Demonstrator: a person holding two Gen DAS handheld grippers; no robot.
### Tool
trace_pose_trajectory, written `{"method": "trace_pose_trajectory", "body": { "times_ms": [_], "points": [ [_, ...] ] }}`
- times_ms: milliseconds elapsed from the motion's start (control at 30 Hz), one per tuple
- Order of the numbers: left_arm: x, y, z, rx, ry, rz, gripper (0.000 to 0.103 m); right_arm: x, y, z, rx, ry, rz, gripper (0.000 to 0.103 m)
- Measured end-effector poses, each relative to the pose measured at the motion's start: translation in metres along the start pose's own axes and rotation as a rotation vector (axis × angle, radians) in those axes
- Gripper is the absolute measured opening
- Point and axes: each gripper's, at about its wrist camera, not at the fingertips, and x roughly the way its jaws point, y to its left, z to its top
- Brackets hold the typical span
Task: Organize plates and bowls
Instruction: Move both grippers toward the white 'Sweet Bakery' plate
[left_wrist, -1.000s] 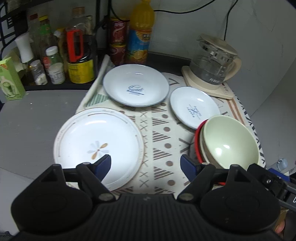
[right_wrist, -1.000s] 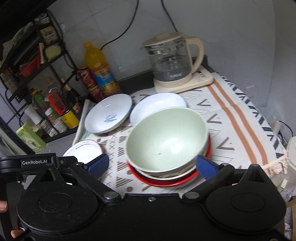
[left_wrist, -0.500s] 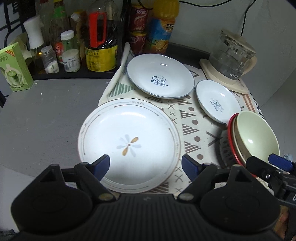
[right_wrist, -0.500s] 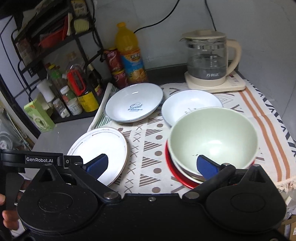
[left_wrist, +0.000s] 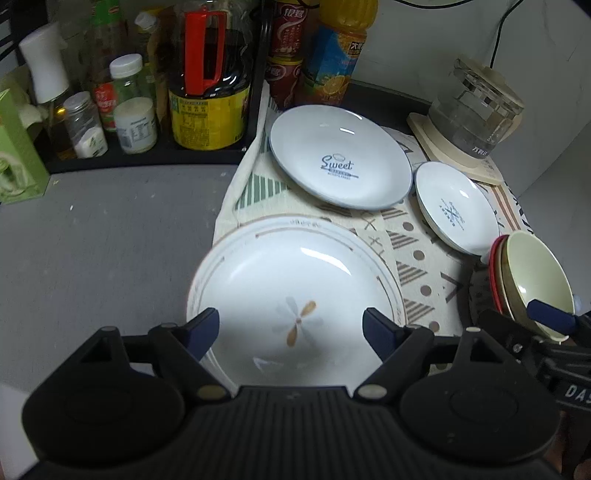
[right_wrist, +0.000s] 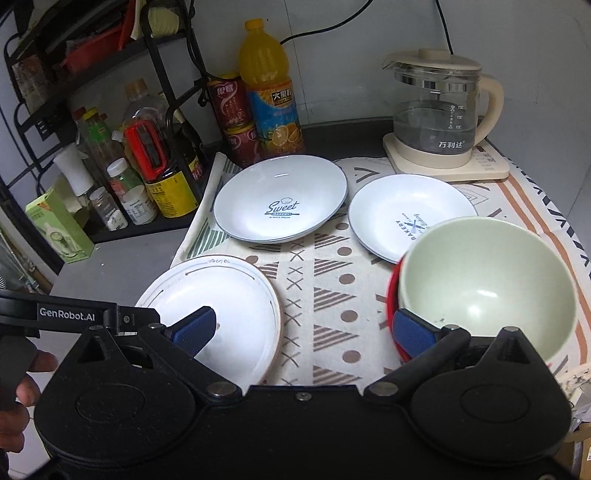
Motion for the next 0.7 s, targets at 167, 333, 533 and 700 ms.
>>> {"method": "trace_pose_trajectory", "body": {
  "times_ms": [167,333,533,700],
  "points": [
    [0.011,0.014,0.019,0.019,0.000,-0.025,0.083,0.018,0.010,0.006,0.024,0.011,-0.029,0.103],
    [0.024,0.024,0.037,0.050,-0.023,-0.038,0.083,0.034,0.020,0.013,0.039,-0.012,-0.038,0.102],
    [0.036,0.031,0.062,0.076,-0.073,-0.070,0.082,0.054,0.032,0.027,0.038,-0.048,-0.062,0.089],
    [0.049,0.032,0.081,0.058,-0.105,-0.108,0.075,0.077,0.032,0.039,0.098,-0.031,-0.075,0.066]
  ]
}}
